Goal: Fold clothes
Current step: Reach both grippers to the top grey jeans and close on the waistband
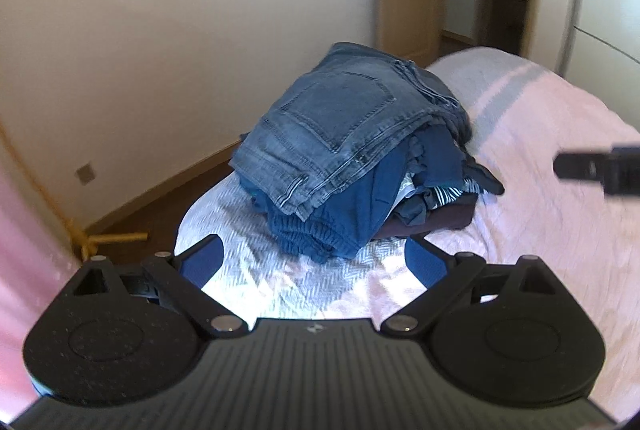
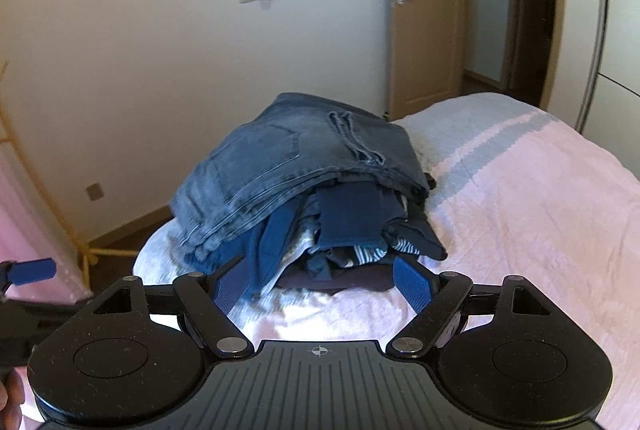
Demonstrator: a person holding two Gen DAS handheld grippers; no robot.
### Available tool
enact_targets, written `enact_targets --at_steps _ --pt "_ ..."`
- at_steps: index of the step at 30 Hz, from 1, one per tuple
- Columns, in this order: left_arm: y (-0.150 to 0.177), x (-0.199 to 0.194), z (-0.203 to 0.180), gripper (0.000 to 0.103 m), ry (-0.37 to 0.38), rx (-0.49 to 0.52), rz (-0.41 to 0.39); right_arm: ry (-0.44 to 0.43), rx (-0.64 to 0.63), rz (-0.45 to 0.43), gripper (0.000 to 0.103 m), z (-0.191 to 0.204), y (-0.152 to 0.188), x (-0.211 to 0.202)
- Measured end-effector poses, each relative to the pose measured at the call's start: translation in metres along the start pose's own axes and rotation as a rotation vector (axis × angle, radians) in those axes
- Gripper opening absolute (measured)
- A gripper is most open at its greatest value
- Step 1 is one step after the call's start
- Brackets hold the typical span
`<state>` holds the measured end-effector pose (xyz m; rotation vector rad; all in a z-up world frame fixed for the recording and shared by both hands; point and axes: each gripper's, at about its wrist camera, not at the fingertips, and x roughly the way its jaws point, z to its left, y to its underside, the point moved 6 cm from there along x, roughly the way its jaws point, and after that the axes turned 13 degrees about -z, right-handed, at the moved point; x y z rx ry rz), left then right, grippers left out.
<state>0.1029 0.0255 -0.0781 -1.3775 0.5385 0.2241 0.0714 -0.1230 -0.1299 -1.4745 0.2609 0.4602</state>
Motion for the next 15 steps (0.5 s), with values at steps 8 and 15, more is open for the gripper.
enact_targets --at_steps 8,15 --pt "0.014 0.047 0.011 0.094 0.12 0.143 0.013 0.005 0.028 -0.005 0.082 0.001 -0.008 0.028" --pt "0.027 0.067 0.005 0.094 0.138 0.26 0.017 -0.045 -0.002 0.017 0.081 -0.012 -0.001 0.046"
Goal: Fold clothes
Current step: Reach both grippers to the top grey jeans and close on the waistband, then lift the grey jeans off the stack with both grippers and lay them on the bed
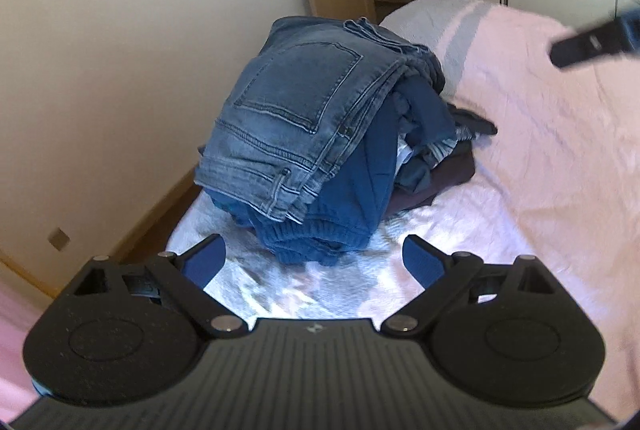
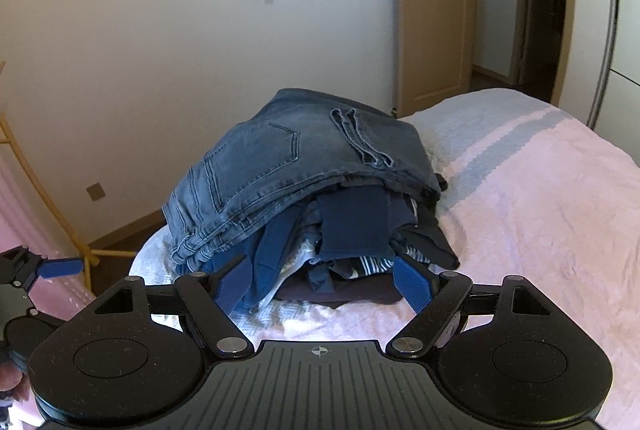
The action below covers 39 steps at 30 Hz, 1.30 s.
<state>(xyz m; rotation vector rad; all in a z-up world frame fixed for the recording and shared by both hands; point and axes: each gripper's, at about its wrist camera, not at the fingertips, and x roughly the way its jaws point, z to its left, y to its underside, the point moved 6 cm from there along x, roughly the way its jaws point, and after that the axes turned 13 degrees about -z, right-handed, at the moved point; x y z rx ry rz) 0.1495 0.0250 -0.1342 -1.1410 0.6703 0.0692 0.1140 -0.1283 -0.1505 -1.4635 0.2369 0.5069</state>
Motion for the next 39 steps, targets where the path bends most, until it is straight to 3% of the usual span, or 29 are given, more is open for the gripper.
enact_targets --at_steps 4,7,9,10,15,18,19,20,24,26,27,29,34,37,39 --pt "-0.003 0.01 -0.008 0.094 -0.021 0.123 -0.014 -0.071 0.026 -0.015 0.081 -0.001 -0.006 0.022" --pt "-0.009 0.028 -0.012 0.094 0.013 0.177 -0.018 -0.092 0.095 -0.021 0.081 -0.001 -0.01 0.037" --pt "-0.014 0.048 -0.015 0.094 0.042 0.235 -0.035 -0.104 0.122 -0.007 0.071 -0.001 -0.011 0.052" --pt "-0.016 0.06 -0.016 0.094 0.055 0.271 -0.046 -0.112 0.123 -0.001 0.056 -0.001 -0.011 0.062" --pt "-0.028 0.13 -0.021 0.093 0.148 0.427 -0.12 -0.087 0.212 0.027 0.053 -0.012 -0.008 0.126" --pt "-0.028 0.165 -0.019 0.084 0.222 0.471 -0.121 -0.06 0.32 0.055 0.053 -0.02 -0.002 0.168" --pt "-0.027 0.175 -0.016 0.074 0.238 0.484 -0.118 -0.053 0.354 0.064 0.053 -0.022 0.002 0.182" --pt "-0.027 0.181 -0.012 0.064 0.254 0.487 -0.117 -0.053 0.388 0.076 0.053 -0.025 0.005 0.194" --pt "-0.03 0.191 0.004 0.059 0.353 0.456 -0.129 -0.068 0.521 0.087 0.053 -0.033 0.011 0.23" --pt "-0.031 0.188 0.011 0.043 0.387 0.428 -0.133 -0.063 0.561 0.063 0.047 -0.036 0.005 0.237" --pt "-0.032 0.186 0.013 0.04 0.4 0.412 -0.133 -0.062 0.575 0.06 0.046 -0.037 0.003 0.239" --pt "-0.035 0.187 0.017 0.037 0.418 0.395 -0.128 -0.054 0.63 0.042 0.03 -0.042 0.001 0.236" --pt "-0.031 0.201 0.012 0.044 0.437 0.422 -0.123 -0.046 0.714 0.043 0.029 -0.049 0.016 0.253" --pt "-0.034 0.197 0.012 0.034 0.438 0.414 -0.141 -0.038 0.755 0.04 0.013 -0.055 0.011 0.252" --pt "-0.04 0.189 0.013 0.028 0.443 0.408 -0.17 -0.043 0.747 0.034 0.01 -0.052 -0.003 0.242"
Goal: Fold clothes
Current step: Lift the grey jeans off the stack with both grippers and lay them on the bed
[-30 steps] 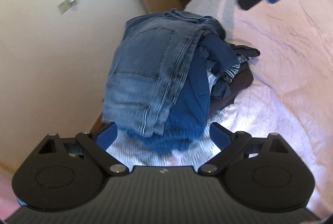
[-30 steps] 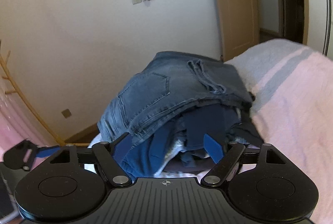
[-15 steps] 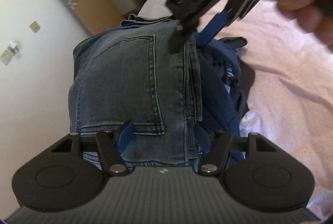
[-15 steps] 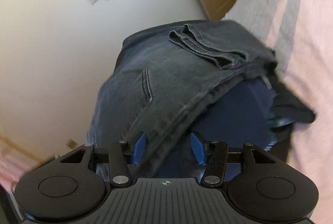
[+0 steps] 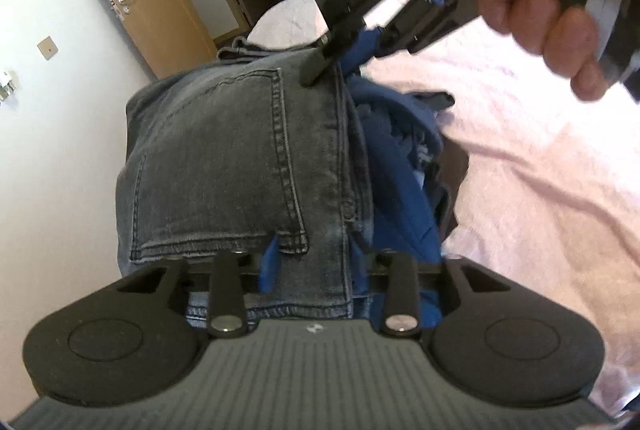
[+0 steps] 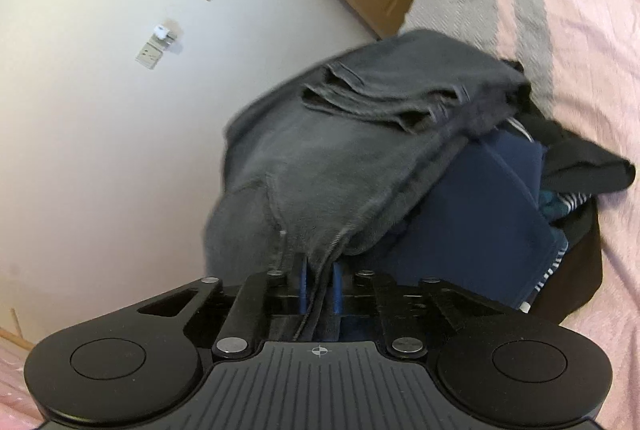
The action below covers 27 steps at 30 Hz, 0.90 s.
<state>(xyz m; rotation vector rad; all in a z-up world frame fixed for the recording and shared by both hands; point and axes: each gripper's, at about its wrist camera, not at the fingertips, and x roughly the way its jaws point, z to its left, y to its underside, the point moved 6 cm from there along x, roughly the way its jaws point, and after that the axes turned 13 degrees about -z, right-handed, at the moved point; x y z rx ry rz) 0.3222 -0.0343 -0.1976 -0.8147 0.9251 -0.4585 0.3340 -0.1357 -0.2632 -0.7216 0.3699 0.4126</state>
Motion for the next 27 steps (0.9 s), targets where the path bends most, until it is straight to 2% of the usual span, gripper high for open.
enact_targets --at_steps 2,7,10,13,16,20,24,27 --pt "-0.013 -0.009 -0.001 0.018 -0.011 0.025 -0.049 -0.04 0.0 -0.011 0.008 0.015 -0.014 -0.014" --pt "-0.074 -0.037 -0.017 0.009 -0.027 0.095 -0.205 -0.115 -0.052 -0.079 0.007 0.042 -0.062 -0.058" --pt "-0.112 -0.052 -0.043 0.006 0.002 0.092 -0.269 -0.149 -0.093 -0.117 0.007 0.051 -0.091 -0.093" --pt "-0.144 -0.072 -0.096 0.006 0.062 0.094 -0.32 -0.161 -0.147 -0.136 0.007 0.039 -0.107 -0.155" --pt "-0.17 -0.092 -0.168 0.006 0.142 0.088 -0.359 -0.14 -0.209 -0.129 0.007 0.013 -0.114 -0.224" --pt "-0.188 -0.116 -0.288 0.006 0.262 0.04 -0.366 -0.075 -0.315 -0.067 0.007 -0.047 -0.102 -0.324" --pt "-0.2 -0.128 -0.414 0.006 0.425 -0.036 -0.314 0.048 -0.466 0.055 0.007 -0.115 -0.07 -0.404" --pt "-0.197 -0.126 -0.492 0.007 0.572 -0.057 -0.209 0.134 -0.562 0.189 0.007 -0.165 -0.036 -0.443"
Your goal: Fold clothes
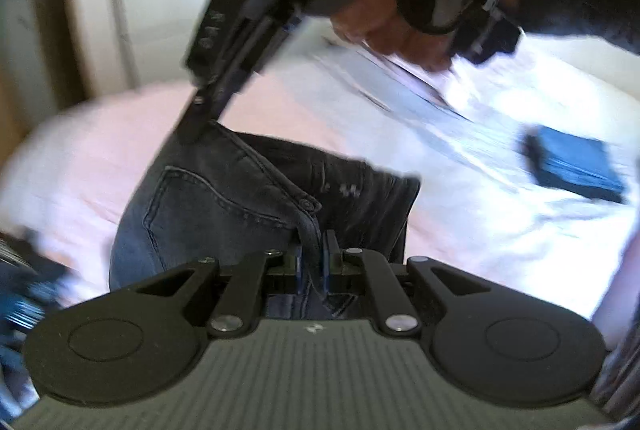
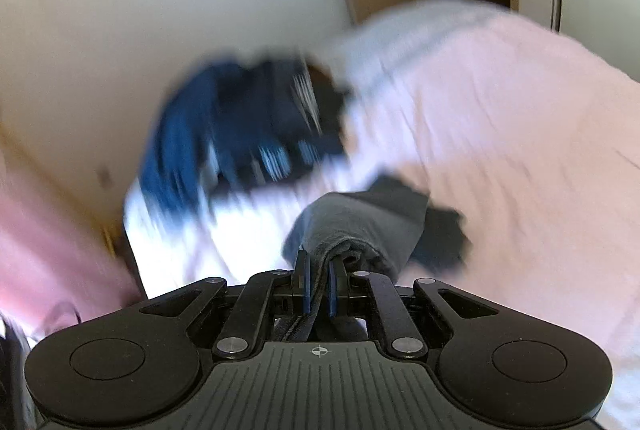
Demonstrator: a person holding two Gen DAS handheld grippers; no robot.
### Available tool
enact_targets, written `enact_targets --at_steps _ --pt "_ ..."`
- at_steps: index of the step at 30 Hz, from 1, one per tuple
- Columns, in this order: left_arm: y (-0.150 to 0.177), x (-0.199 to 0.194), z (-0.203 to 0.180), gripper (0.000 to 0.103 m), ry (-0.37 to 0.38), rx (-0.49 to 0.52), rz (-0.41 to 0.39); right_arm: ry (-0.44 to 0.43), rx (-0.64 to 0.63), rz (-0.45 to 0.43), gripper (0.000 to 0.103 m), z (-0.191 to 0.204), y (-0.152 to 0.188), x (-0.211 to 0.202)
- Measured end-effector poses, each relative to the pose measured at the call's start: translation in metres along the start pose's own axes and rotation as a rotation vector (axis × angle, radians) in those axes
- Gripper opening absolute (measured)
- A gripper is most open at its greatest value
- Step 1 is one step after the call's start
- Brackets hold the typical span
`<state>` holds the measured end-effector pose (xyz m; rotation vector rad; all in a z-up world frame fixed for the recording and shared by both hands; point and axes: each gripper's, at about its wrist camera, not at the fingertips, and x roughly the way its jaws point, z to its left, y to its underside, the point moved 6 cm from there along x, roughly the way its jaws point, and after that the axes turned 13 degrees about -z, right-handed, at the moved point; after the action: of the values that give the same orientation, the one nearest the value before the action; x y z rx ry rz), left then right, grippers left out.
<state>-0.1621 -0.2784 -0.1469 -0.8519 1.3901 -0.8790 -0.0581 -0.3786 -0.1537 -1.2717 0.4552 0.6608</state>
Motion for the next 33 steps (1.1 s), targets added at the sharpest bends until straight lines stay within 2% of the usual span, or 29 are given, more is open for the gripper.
enact_targets --at_steps 3,5,6,9,10,11,12,14,16,19,23,27,31,33 --pt "0.028 0.026 -0.039 0.009 0.088 -0.011 0.139 0.064 -0.029 0.131 0.008 -0.025 0.064 -0.004" --pt "0.048 0.03 -0.048 0.01 0.134 -0.021 0.234 0.077 0.046 0.201 0.011 -0.046 0.107 -0.004" --pt "0.054 0.027 -0.048 0.011 0.147 -0.019 0.256 0.08 0.102 0.22 0.015 -0.058 0.125 -0.008" --pt "0.067 0.014 -0.044 0.017 0.174 -0.025 0.311 0.097 0.246 0.185 0.039 -0.082 0.164 -0.031" --pt "0.068 0.008 -0.041 0.027 0.175 -0.032 0.322 0.113 0.298 0.17 0.056 -0.092 0.177 -0.04" --pt "0.067 0.004 -0.037 0.037 0.162 -0.028 0.324 0.143 0.337 0.159 0.067 -0.102 0.187 -0.046" --pt "0.066 0.007 -0.03 0.04 0.15 -0.006 0.323 0.183 0.351 0.154 0.068 -0.109 0.196 -0.052" --pt "0.064 0.013 -0.014 0.057 0.127 0.041 0.32 0.251 0.337 0.16 0.068 -0.12 0.219 -0.062" --pt "0.06 0.033 0.004 0.069 0.127 0.13 0.297 0.315 0.316 0.164 0.068 -0.127 0.241 -0.069" --pt "0.061 0.076 0.022 0.074 0.15 0.287 0.269 0.42 0.293 0.18 0.068 -0.147 0.27 -0.073" --pt "0.078 0.131 0.041 0.077 0.205 0.475 0.237 0.53 0.274 0.151 0.068 -0.171 0.274 -0.077" --pt "0.085 0.175 0.055 0.077 0.279 0.576 0.2 0.539 0.341 0.123 0.068 -0.198 0.282 -0.068" --pt "0.075 0.207 0.051 0.077 0.366 0.595 0.165 0.477 0.402 0.103 0.068 -0.224 0.286 -0.058" --pt "0.072 0.221 0.044 0.077 0.42 0.6 0.177 0.439 0.418 0.094 0.068 -0.236 0.289 -0.052"
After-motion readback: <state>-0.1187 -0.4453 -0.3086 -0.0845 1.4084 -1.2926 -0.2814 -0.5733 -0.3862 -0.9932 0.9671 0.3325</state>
